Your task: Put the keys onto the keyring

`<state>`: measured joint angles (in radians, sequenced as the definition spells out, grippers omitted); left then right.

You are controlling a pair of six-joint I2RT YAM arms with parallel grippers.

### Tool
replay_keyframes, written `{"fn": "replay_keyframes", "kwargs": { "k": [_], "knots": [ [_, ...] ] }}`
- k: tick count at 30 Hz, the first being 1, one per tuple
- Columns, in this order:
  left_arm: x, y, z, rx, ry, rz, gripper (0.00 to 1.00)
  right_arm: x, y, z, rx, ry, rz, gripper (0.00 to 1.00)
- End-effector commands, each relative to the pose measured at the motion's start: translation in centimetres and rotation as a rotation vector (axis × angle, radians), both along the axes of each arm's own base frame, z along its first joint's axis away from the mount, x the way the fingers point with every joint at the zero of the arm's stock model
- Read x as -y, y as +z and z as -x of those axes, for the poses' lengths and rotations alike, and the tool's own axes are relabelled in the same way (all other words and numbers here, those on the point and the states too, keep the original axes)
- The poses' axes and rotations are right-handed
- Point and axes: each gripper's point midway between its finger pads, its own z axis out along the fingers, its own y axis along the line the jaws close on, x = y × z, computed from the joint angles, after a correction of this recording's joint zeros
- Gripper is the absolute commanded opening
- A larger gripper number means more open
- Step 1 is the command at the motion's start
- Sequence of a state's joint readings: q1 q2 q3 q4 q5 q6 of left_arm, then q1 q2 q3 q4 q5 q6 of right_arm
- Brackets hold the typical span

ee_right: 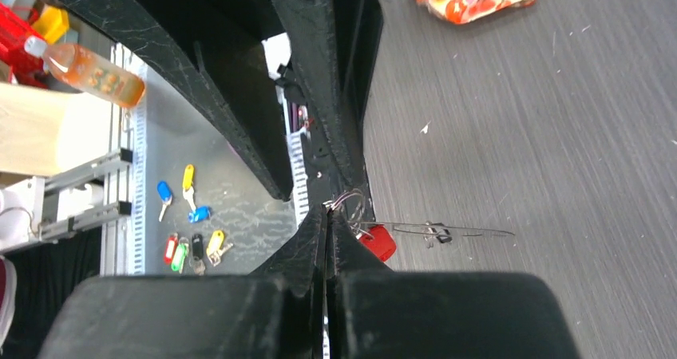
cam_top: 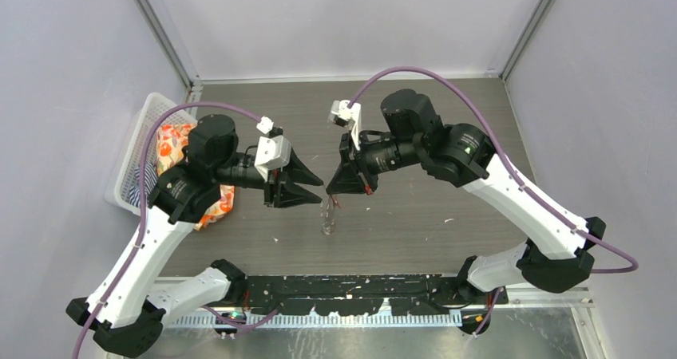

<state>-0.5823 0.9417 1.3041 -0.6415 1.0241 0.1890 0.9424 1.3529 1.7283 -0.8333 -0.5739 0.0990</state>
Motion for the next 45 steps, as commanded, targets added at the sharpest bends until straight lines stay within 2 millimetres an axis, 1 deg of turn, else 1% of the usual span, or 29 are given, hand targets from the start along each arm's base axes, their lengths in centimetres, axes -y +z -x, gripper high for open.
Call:
{"fn": "replay_keyframes", "kwargs": {
  "k": [1,4,6,12,15,18,21,24,27,28,32,34,35,36,37,38,40,41,42,43,44,45],
  "knots": [
    [-0.4,-0.8,0.5,0.104,-0.063,-0.044,0.38,0.5,1.3,1.2,0.037,0.056,0.001,0.01],
    [-0.5,-1.2,-0.3,0.141,-0.032,-0.057,0.37,0.3,1.3,1.4,0.026,0.071,0.003,0.01],
    [-0.4,-1.2,-0.4,0.154,-0.035,-0.051,0.39,0.1,1.3,1.5,0.018,0.087,0.000,0.01],
    [-0.2,-0.9,-0.1,0.157,-0.046,-0.020,0.39,-0.6,1.4,1.6,0.001,0.106,-0.009,0.01],
    [0.0,-0.7,0.7,0.136,-0.080,0.000,0.38,-0.9,1.3,1.4,-0.003,0.107,-0.015,0.01],
    [0.0,-1.2,1.2,0.116,-0.098,-0.012,0.31,-1.2,1.4,1.3,-0.006,0.107,-0.025,0.01],
    [-0.2,-1.9,1.6,0.115,-0.116,-0.031,0.28,-1.4,1.5,1.4,-0.009,0.115,-0.034,0.01],
    [-0.1,-1.8,1.7,0.116,-0.123,-0.034,0.21,-1.7,1.5,1.3,-0.019,0.121,-0.034,0.01],
    [-0.1,-2.0,1.7,0.125,-0.127,-0.047,0.05,-1.9,1.5,1.3,-0.028,0.122,-0.035,0.01],
    [-0.2,-2.2,1.8,0.131,-0.131,-0.055,0.01,-1.9,1.5,1.3,-0.025,0.121,-0.036,0.01],
    [-0.7,-3.2,1.8,0.151,-0.124,-0.087,0.00,-1.6,2.4,1.2,-0.001,0.095,-0.073,0.02],
    [-0.7,-3.3,1.6,0.162,-0.106,-0.083,0.00,-1.4,3.1,0.9,0.012,0.070,-0.099,0.07],
    [-0.6,-3.2,1.4,0.153,-0.090,-0.075,0.00,-1.3,3.3,0.6,0.018,0.046,-0.112,0.16],
    [-0.5,-2.6,1.3,0.138,-0.063,-0.051,0.00,-0.9,3.4,0.3,0.024,0.014,-0.124,0.27],
    [-0.3,-2.5,1.0,0.120,-0.047,-0.038,0.00,-0.8,3.7,0.0,0.039,-0.007,-0.140,0.29],
    [0.0,-1.7,0.8,0.090,-0.015,0.000,0.00,-0.2,3.9,0.0,0.054,-0.028,-0.160,0.32],
    [0.2,-0.6,0.8,0.047,0.012,0.057,0.00,0.6,4.0,-0.3,0.082,-0.072,-0.201,0.37],
    [0.3,0.0,1.1,0.023,0.015,0.086,0.00,1.0,3.8,-0.3,0.094,-0.089,-0.217,0.40],
    [0.4,0.5,1.2,-0.001,0.014,0.112,0.00,1.3,3.1,-0.4,0.101,-0.103,-0.222,0.42],
    [0.5,1.0,1.4,-0.027,0.007,0.131,0.00,1.7,3.4,-0.3,0.122,-0.113,-0.245,0.44],
    [0.6,1.5,1.6,-0.043,0.000,0.146,0.00,2.0,2.5,-0.3,0.126,-0.120,-0.241,0.46],
    [0.6,1.9,1.7,-0.056,-0.005,0.158,0.00,2.3,2.0,-0.2,0.131,-0.124,-0.241,0.48]
  ]
}}
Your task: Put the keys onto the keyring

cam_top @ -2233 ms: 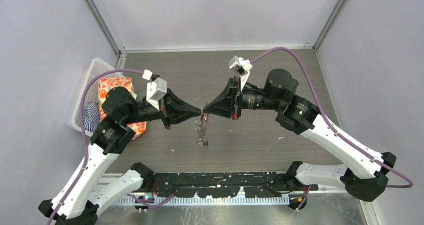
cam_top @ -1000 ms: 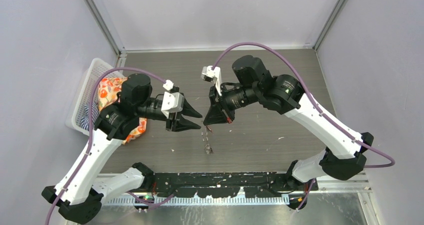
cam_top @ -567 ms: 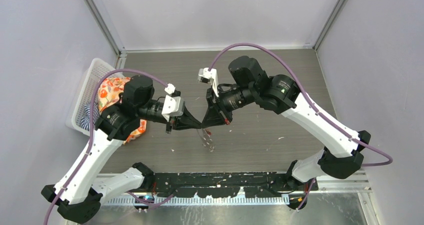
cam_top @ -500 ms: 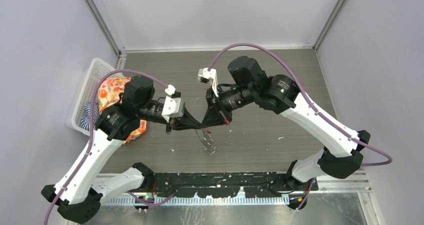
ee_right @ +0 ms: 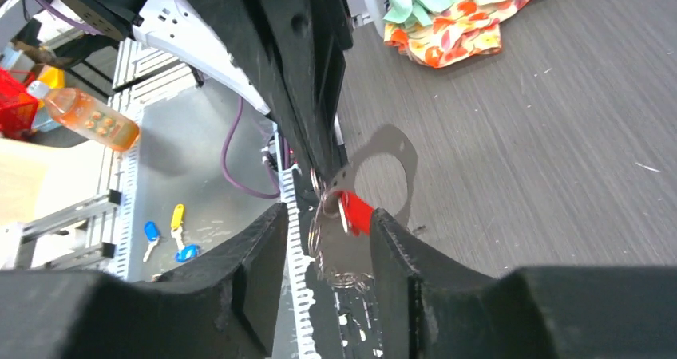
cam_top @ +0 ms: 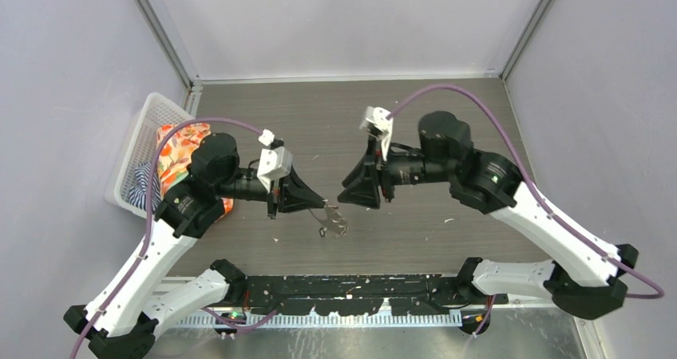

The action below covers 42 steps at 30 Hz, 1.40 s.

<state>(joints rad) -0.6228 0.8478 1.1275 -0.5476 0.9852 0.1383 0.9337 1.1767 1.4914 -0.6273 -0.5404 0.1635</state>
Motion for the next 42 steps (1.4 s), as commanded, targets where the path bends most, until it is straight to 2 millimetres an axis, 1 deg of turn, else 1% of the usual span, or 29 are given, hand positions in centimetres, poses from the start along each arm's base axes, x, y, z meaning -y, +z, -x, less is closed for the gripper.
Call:
{"fn": "replay_keyframes", "kwargs": {
  "k": [1,2,4,5,7,9,14,17,19,21,23,26,30,32,33,35,37,38,39,42],
  "knots": [
    [0.7,5.6,0.7,-0.027,-0.014,0.169,0.00,1.0,1.5,-0.5,0.103,-0.063,-0.127,0.55],
    [0.7,6.0,1.0,-0.025,-0.026,0.176,0.00,1.2,1.1,-0.3,0.110,-0.064,-0.133,0.62],
    [0.6,6.5,1.4,-0.019,-0.051,0.179,0.00,1.8,0.3,-0.5,0.110,-0.099,-0.141,0.71],
    [0.6,6.6,1.4,-0.015,-0.053,0.180,0.00,2.1,-0.1,-0.7,0.115,-0.122,-0.146,0.72],
    [0.6,6.9,1.6,-0.007,-0.062,0.184,0.00,2.5,-0.7,-1.1,0.116,-0.164,-0.147,0.73],
    [0.6,6.9,1.7,-0.007,-0.073,0.184,0.00,2.5,-0.8,-1.4,0.115,-0.184,-0.158,0.73],
    [0.6,6.8,1.9,-0.015,-0.090,0.178,0.00,1.8,-0.9,-1.6,0.097,-0.180,-0.186,0.69],
    [0.6,6.8,1.8,-0.010,-0.083,0.178,0.00,1.0,-1.3,-1.3,0.060,-0.150,-0.198,0.66],
    [0.6,7.0,1.7,-0.002,-0.074,0.181,0.00,0.5,-1.2,-0.7,0.041,-0.110,-0.213,0.66],
    [0.6,7.1,1.3,0.010,-0.053,0.187,0.00,-0.1,-1.2,0.4,0.036,-0.056,-0.228,0.66],
    [0.6,7.2,1.0,0.019,-0.035,0.193,0.00,-0.7,-1.5,0.7,0.040,-0.046,-0.216,0.65],
    [0.6,7.3,1.0,0.020,-0.035,0.196,0.00,-1.6,-1.8,0.4,0.039,-0.046,-0.201,0.59],
    [0.5,7.1,1.2,0.026,-0.035,0.190,0.00,-2.4,-1.2,-0.8,0.051,-0.085,-0.215,0.41],
    [0.4,6.8,1.3,0.032,-0.037,0.184,0.00,-1.9,-0.4,-1.7,0.081,-0.151,-0.243,0.32],
    [0.3,6.7,1.4,0.032,-0.038,0.180,0.00,-1.4,0.3,-2.0,0.097,-0.183,-0.265,0.29],
    [0.1,6.4,1.5,0.039,-0.034,0.174,0.00,-0.4,1.3,-2.5,0.124,-0.235,-0.306,0.27],
    [0.0,6.1,1.5,0.045,-0.028,0.169,0.00,0.6,2.2,-2.4,0.131,-0.266,-0.344,0.33],
    [0.0,5.9,1.4,0.047,-0.022,0.167,0.00,0.9,2.4,-2.3,0.129,-0.272,-0.353,0.38],
    [0.0,5.8,1.3,0.053,-0.016,0.166,0.00,1.1,2.4,-2.1,0.125,-0.270,-0.355,0.42],
    [0.0,5.5,0.9,0.059,0.008,0.158,0.00,1.7,1.6,-1.5,0.098,-0.265,-0.331,0.54]
  ]
}}
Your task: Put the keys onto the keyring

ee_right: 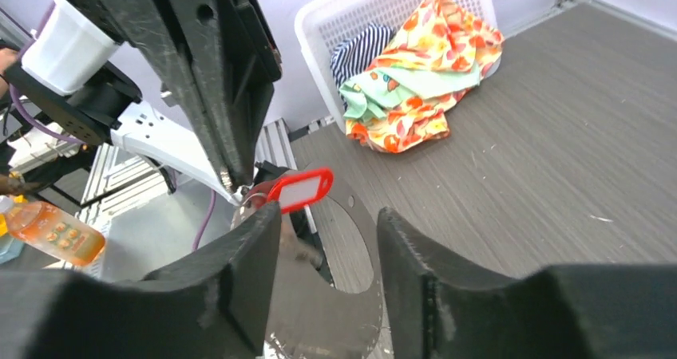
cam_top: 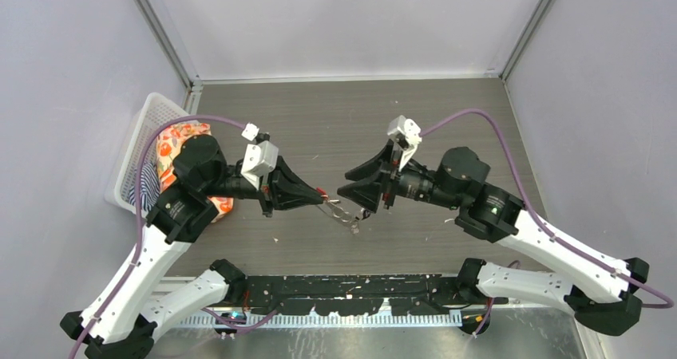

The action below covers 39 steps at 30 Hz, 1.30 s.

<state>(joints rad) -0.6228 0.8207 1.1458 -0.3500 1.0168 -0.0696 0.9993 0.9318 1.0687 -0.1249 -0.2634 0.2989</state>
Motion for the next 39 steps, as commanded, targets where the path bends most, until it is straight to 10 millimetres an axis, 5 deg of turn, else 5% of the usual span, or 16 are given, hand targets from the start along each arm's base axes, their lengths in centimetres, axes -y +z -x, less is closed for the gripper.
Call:
{"fn": "replay_keyframes", "kwargs": {
  "k": [1,2,3,4,11,19,22,27,34,35,39],
  "knots": [
    [-0.2,0.8,-0.5,0.070,0.040,0.023,0.00,1.2,1.4,0.1,0.005,-0.040,-0.049,0.60],
    [-0.2,0.9,-0.8,0.070,0.059,0.023,0.00,1.6,1.0,0.2,-0.003,-0.047,-0.034,0.71],
    [-0.1,0.8,-1.2,0.070,0.080,0.023,0.00,1.9,0.7,0.4,-0.008,-0.050,-0.022,0.95],
    [-0.1,0.8,-1.7,0.071,0.104,0.024,0.00,2.3,0.5,0.6,-0.010,-0.050,-0.014,0.99],
    [0.1,-0.1,-5.5,0.013,0.291,0.021,0.00,1.8,-2.1,1.2,-0.044,-0.019,0.056,1.00],
    [0.4,0.0,-6.1,0.013,0.302,0.029,0.00,-0.1,-6.7,-1.3,-0.025,-0.160,0.189,0.99],
    [0.4,0.0,-5.8,0.010,0.286,0.026,0.00,0.0,-7.4,-2.3,-0.009,-0.211,0.190,0.81],
    [0.4,-0.1,-5.8,0.011,0.289,0.026,0.00,-0.6,-7.0,-2.3,0.001,-0.194,0.179,0.24],
    [0.5,-0.7,-5.9,-0.011,0.288,0.008,0.00,-0.9,-6.7,-2.3,-0.003,-0.195,0.142,0.06],
    [0.4,-0.9,-5.9,-0.016,0.289,0.000,0.07,-0.8,-6.6,-2.3,0.000,-0.199,0.136,0.06],
    [0.0,-2.7,-7.4,-0.065,0.375,-0.072,0.79,0.3,-7.7,-2.8,0.002,-0.236,0.189,0.18]
  ]
}}
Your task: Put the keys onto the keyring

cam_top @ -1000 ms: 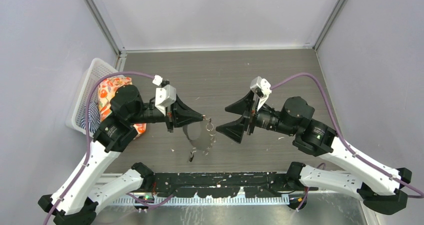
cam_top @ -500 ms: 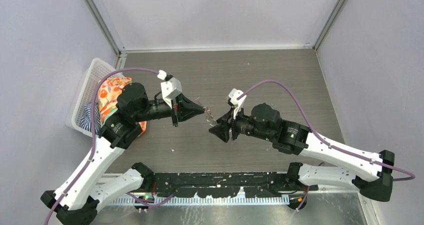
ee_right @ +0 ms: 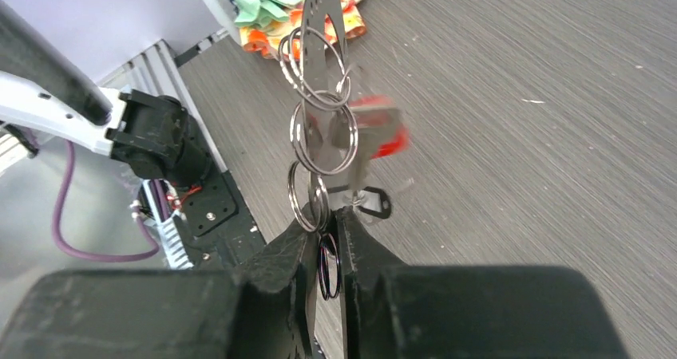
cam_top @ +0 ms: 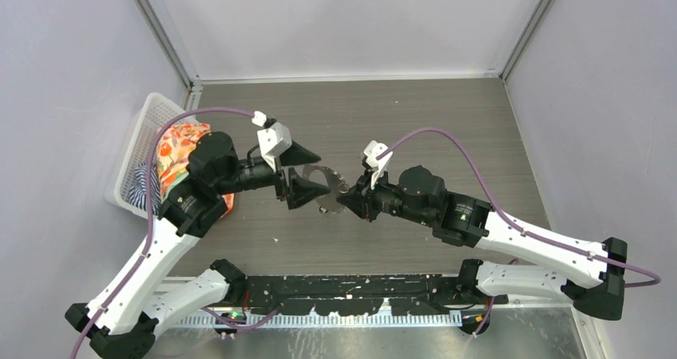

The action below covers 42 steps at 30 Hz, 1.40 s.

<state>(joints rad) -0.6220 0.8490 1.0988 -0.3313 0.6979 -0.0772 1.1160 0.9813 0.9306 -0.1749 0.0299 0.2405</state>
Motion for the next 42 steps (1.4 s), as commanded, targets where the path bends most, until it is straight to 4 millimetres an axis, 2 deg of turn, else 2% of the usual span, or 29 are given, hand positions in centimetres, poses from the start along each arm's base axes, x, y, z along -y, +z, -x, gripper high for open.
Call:
{"fn": "replay_keyframes", "kwargs": {
  "k": [1,2,4,10,15,20,25,30,32,33,35,37,39,40,41,42],
  "knots": [
    [-0.6,-1.2,-1.4,-0.061,0.096,-0.064,0.97,1.3,1.3,-1.2,0.040,-0.075,-0.022,0.17],
    [-1.0,-2.0,-2.3,-0.095,0.156,-0.097,0.99,1.6,0.8,-1.5,0.032,-0.087,-0.003,0.17],
    [-1.8,-3.5,-3.6,-0.152,0.236,-0.185,1.00,2.9,-0.8,-3.1,-0.005,-0.196,0.033,0.01],
    [-4.7,-7.4,-5.7,-0.236,0.354,-0.499,1.00,6.0,-5.1,-5.8,0.011,-0.319,0.254,0.01],
    [-7.9,-7.9,-7.3,-0.344,0.443,-0.607,1.00,9.2,-7.3,-9.1,0.104,-0.451,0.522,0.01],
    [-11.2,-8.9,-8.4,-0.427,0.510,-0.721,1.00,10.5,-9.7,-12.7,0.215,-0.520,0.837,0.01],
    [-15.6,-10.6,-10.2,-0.501,0.611,-0.825,1.00,9.4,-13.0,-15.7,0.268,-0.534,1.058,0.01],
    [-19.7,-11.3,-11.5,-0.576,0.719,-0.807,1.00,6.6,-18.4,-17.0,0.238,-0.476,1.183,0.01],
    [-20.1,-11.8,-11.5,-0.600,0.735,-0.802,1.00,4.7,-20.8,-16.7,0.229,-0.439,1.216,0.01],
    [-20.2,-12.0,-11.4,-0.609,0.740,-0.798,1.00,3.8,-21.1,-16.7,0.220,-0.433,1.207,0.01],
    [-20.0,-12.3,-11.5,-0.615,0.747,-0.784,1.00,1.5,-23.0,-15.7,0.207,-0.383,1.209,0.01],
    [-19.8,-12.7,-11.5,-0.621,0.752,-0.765,1.00,-0.1,-24.2,-14.8,0.199,-0.357,1.209,0.07],
    [-19.7,-12.8,-11.5,-0.624,0.757,-0.753,1.00,-1.2,-25.4,-13.7,0.162,-0.322,1.192,0.23],
    [-19.7,-12.9,-11.5,-0.622,0.758,-0.751,1.00,-1.6,-25.8,-13.2,0.138,-0.314,1.172,0.34],
    [-19.7,-12.8,-11.6,-0.620,0.762,-0.750,1.00,-1.7,-26.0,-12.8,0.118,-0.306,1.154,0.74],
    [-19.8,-12.8,-11.6,-0.617,0.767,-0.750,1.00,-1.8,-25.9,-12.5,0.104,-0.303,1.136,0.97]
  ]
}}
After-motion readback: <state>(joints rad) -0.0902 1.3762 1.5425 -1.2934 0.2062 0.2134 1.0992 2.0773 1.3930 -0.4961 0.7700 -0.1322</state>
